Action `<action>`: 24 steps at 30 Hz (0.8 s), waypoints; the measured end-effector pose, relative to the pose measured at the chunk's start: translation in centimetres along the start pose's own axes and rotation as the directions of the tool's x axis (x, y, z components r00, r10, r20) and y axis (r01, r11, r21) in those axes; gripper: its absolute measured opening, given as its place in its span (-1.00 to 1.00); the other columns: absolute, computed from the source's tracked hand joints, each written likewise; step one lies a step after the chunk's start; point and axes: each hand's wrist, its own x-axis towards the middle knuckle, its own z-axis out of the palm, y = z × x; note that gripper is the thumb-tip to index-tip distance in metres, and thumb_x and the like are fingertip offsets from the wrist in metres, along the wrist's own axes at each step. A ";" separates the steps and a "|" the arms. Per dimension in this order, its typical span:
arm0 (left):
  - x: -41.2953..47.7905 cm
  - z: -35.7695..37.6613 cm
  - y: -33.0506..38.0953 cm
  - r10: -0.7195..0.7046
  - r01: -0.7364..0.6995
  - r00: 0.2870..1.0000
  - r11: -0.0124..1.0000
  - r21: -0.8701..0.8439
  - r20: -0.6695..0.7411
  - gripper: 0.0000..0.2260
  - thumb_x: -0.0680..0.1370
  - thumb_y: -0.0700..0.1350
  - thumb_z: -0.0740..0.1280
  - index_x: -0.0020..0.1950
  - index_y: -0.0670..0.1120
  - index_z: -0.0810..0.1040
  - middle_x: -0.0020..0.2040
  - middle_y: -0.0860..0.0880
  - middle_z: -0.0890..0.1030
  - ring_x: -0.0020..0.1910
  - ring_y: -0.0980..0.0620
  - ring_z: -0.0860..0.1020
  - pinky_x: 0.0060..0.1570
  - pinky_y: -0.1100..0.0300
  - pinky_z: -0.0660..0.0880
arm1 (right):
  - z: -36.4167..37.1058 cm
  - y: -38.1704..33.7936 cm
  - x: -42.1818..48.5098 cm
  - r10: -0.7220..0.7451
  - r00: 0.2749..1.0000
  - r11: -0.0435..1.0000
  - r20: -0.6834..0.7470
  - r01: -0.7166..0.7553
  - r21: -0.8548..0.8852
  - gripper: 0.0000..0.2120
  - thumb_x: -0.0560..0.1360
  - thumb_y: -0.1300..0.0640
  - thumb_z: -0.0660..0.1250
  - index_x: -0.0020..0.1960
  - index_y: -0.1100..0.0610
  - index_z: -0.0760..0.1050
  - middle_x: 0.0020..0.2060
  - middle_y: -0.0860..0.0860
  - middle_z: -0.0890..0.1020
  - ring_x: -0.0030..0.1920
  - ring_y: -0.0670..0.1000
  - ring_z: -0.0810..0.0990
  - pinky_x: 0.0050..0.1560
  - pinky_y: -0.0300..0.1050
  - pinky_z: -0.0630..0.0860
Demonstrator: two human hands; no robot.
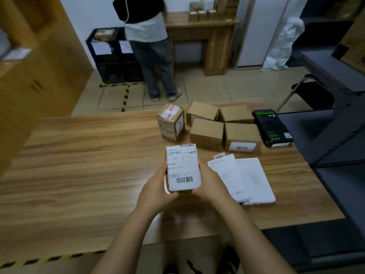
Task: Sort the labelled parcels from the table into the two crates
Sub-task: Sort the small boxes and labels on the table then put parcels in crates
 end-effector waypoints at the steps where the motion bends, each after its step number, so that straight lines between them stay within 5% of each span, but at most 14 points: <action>1: -0.3 -0.1 -0.7 -0.020 0.020 1.000 1.000 0.008 0.013 -0.32 0.26 0.08 0.47 0.29 0.39 0.26 0.11 0.27 0.60 0.06 0.20 0.58 -0.01 0.12 0.54 | 0.6 -0.1 -0.1 0.002 1.000 1.000 0.023 -0.002 0.010 -0.57 0.40 -0.04 0.45 0.20 -0.15 0.36 0.21 -0.07 0.56 0.18 0.00 0.55 0.07 -0.10 0.47; 9: -1.9 1.2 -4.1 -0.140 0.136 0.985 0.990 0.047 0.099 -0.21 0.31 -0.07 0.45 0.46 0.27 0.19 0.13 0.21 0.57 0.08 0.12 0.56 -0.09 0.24 0.49 | 3.9 1.2 -0.7 0.015 0.998 1.000 0.064 -0.015 -0.001 -0.57 0.36 0.00 0.44 0.20 -0.14 0.44 0.17 -0.14 0.60 0.17 -0.07 0.56 0.14 -0.06 0.51; 15: -2.0 1.5 -5.5 -0.104 0.090 0.982 0.991 0.094 0.156 -0.20 0.33 -0.12 0.44 0.47 0.26 0.18 0.15 0.32 0.48 0.21 0.17 0.47 -0.18 0.54 0.31 | 4.6 2.3 -1.4 0.039 0.997 0.999 0.064 -0.037 -0.039 -0.47 0.36 0.04 0.42 0.30 -0.18 0.38 0.22 -0.17 0.56 0.20 -0.09 0.54 0.12 -0.08 0.51; 18: -1.9 1.1 -6.8 -0.109 0.081 0.979 0.983 0.166 0.172 -0.22 0.34 -0.13 0.41 0.50 0.20 0.18 0.36 0.19 0.44 0.33 0.10 0.42 0.08 0.36 0.40 | 4.7 2.7 -1.7 0.060 0.996 0.997 0.066 -0.057 -0.045 -0.34 0.34 0.13 0.44 0.39 -0.07 0.30 0.25 -0.13 0.51 0.24 -0.05 0.50 0.16 -0.06 0.48; 20: -2.1 0.5 -7.7 -0.162 0.122 0.976 0.959 0.254 0.144 -0.23 0.39 -0.09 0.42 0.55 0.03 0.17 0.47 0.05 0.35 0.42 0.04 0.33 0.29 0.22 0.33 | 5.1 2.7 -2.0 0.082 0.995 0.994 0.048 -0.078 -0.077 -0.22 0.27 0.01 0.45 0.43 -0.08 0.22 0.28 -0.11 0.47 0.27 -0.02 0.48 0.18 0.02 0.49; 24: -2.8 -0.4 -9.0 -0.072 0.063 0.997 0.937 0.343 0.013 -0.39 0.47 -0.05 0.40 0.49 -0.08 0.32 0.35 -0.08 0.49 0.30 -0.10 0.46 0.23 0.03 0.43 | 6.7 2.3 -2.6 0.119 0.992 0.988 -0.030 -0.121 -0.098 -0.02 0.17 -0.32 0.36 0.49 -0.05 0.12 0.30 -0.06 0.42 0.28 0.02 0.44 0.20 0.04 0.47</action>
